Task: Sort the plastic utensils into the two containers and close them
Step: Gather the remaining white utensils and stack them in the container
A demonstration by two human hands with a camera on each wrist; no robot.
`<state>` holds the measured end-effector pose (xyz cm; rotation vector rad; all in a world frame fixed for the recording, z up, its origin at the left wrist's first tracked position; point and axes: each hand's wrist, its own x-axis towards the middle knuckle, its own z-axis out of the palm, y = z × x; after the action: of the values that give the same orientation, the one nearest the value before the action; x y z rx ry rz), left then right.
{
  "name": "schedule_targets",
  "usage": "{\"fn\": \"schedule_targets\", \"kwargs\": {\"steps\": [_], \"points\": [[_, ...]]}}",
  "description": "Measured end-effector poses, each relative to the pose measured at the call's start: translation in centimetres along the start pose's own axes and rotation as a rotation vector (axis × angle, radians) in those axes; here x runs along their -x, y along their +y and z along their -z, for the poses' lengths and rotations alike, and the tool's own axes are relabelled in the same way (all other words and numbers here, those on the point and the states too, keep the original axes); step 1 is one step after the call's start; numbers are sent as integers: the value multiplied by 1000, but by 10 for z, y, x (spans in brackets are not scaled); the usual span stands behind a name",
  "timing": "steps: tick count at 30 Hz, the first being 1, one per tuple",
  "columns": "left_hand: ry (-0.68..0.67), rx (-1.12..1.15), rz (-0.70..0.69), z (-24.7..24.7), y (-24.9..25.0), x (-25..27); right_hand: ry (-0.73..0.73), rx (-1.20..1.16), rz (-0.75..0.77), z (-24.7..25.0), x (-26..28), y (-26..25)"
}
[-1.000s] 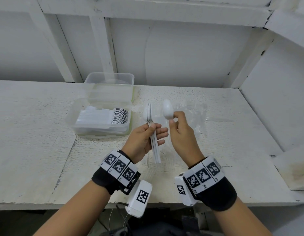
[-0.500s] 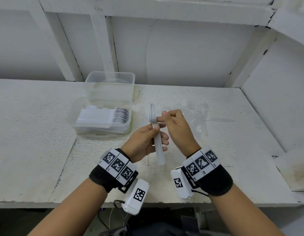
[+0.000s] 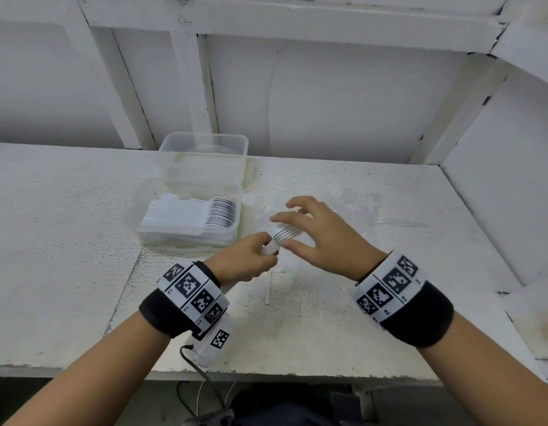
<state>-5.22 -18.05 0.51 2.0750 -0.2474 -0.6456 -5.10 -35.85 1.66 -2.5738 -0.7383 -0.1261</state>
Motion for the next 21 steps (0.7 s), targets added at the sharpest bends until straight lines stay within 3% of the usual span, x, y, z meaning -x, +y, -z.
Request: {"fn": "schedule_targets", "kwargs": {"steps": [2,6,14,21], "points": [[-2,-4,17,4,-2,0,-85,17,18,-2,-3,-4],[-6,28,-3,15,-7,3,-93,12,58,-7,-11,-11],[32,-518,-132,63,-23,11,-59,30,23,-14,-33,-10],[46,-653,-198,95,-38,10,-11,241,340,-27,-65,-25]]}}
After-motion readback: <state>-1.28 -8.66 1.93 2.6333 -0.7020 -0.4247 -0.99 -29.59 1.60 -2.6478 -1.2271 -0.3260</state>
